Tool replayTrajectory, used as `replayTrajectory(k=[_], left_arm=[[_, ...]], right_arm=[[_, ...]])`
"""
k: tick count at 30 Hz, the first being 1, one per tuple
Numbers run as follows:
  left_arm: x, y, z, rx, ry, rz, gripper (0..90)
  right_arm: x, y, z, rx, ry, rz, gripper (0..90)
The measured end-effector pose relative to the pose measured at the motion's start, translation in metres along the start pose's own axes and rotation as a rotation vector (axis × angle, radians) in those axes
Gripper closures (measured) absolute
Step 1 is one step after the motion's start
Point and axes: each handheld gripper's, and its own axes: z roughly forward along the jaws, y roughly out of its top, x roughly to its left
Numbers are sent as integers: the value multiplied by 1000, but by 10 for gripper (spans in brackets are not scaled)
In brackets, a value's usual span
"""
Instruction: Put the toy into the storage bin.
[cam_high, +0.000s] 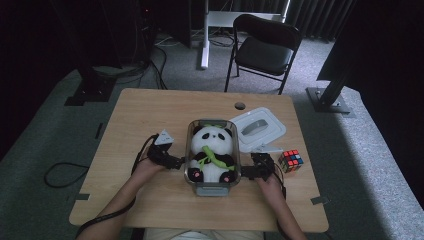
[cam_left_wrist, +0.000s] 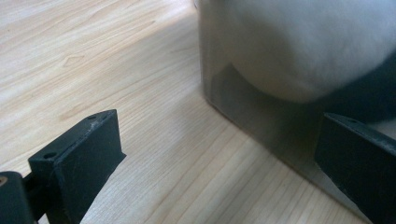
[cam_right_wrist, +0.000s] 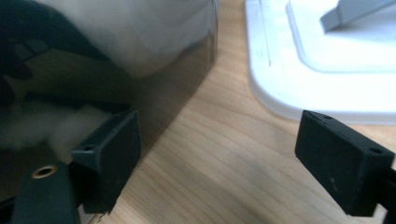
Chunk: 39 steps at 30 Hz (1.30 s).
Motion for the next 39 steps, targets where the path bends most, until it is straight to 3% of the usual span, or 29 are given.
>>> replayTrajectory(k=[3,6,9,13,15,17,21,26,29,37,39], left_arm=[[3,1,-1,-1,27,14,21],[6,2,0,-8,44,2,21],[9,1,1,-10,58,-5,21],[14,1,8,5,70,-1,21],[17,2,10,2,69,-12,21],[18,2,10,-1,69,-19,21],[18,3,11,-7,64,-17,21],[18,3,11,-19,62,-22,21],[16,3,10,-19,59,-16,21],[14,3,5,-22,67,-5,21],[13,2,4,-22,68,-5,21]], right_arm=[[-1,5,-11,-38,19,12,135],[-8,10,-26,-84,28,46,122],[-15,12,-41,-111,25,23,110],[-25,11,-57,-126,-74,9,110],[-28,11,-59,-126,-90,11,111],[-39,9,-68,-134,-146,26,110],[-55,3,-79,-145,-186,66,111],[-75,-8,-88,-133,-280,105,111],[-84,-16,-92,-127,-309,135,111],[-96,-37,-90,-77,-353,155,111],[-97,-42,-88,-65,-344,162,112]])
